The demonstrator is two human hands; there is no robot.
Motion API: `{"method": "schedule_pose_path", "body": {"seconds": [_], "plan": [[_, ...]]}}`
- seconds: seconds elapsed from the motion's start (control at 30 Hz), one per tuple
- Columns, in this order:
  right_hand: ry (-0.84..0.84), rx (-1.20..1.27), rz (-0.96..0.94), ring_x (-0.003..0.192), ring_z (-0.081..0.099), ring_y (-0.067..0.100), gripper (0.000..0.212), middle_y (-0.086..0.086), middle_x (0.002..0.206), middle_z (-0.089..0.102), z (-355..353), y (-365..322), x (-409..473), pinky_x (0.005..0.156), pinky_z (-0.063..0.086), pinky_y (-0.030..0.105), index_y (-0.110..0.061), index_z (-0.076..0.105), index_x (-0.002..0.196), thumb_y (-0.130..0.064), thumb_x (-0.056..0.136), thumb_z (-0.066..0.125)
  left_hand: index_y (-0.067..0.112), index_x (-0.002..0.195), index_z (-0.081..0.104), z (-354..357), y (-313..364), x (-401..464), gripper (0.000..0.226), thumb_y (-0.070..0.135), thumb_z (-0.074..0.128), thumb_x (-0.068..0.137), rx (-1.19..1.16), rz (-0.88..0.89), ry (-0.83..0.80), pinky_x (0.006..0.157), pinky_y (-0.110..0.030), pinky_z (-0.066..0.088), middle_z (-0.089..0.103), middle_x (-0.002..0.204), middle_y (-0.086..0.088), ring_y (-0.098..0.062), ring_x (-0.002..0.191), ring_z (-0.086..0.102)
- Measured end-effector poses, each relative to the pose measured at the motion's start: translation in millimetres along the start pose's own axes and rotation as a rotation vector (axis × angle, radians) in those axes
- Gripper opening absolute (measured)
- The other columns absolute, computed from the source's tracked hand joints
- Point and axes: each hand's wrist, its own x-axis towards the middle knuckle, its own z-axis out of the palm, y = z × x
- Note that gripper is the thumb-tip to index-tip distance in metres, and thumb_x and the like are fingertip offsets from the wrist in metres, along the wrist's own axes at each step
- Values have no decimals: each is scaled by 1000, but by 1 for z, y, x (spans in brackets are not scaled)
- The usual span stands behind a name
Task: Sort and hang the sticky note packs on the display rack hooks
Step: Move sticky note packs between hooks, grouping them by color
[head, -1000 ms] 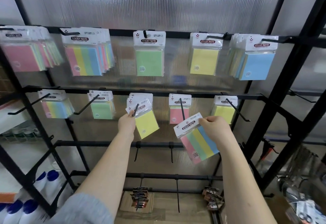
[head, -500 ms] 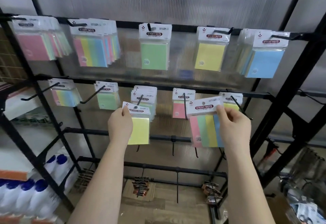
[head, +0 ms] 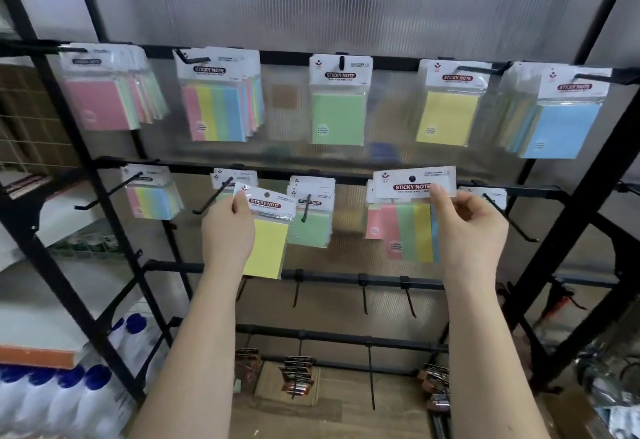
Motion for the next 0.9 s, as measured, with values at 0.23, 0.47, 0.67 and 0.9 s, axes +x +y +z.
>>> {"method": "schedule_pose_path", "body": {"seconds": [0.23,0.47,0.67,0.9], "plan": [[88,75,3,51,42,-3,26,-10,63,52,42,-4,-19,51,34,6,-23,56,68,-31,92,61,11,64,31,-29,-10,34,41,29,32,102,0,65,-6,52,-31,24,36,63,-2,-15,57,31],[96,98,-4,58,45,1,22,-9,67,56,76,-12,-38,53,35,9,-22,60,72,-32,92,61,12,67,28,-54,-25,52,38,27,33,101,-31,90,-38,51,-29,20,30,62,-1,-16,56,26],[71,94,-73,67,54,5,20,-9,68,61,114,-29,-57,62,44,17,-21,65,73,-34,89,64,12,64,25,-83,-38,74,39,24,33,101,-30,77,-10,47,-19,24,27,61,-1,-17,56,25],[65,145,-98,63,54,5,22,-7,66,62,170,-48,-83,62,46,20,-22,61,67,-26,88,67,-10,83,52,-119,-65,113,45,27,34,101,-37,98,15,53,-29,28,56,82,-19,-20,65,39]]}}
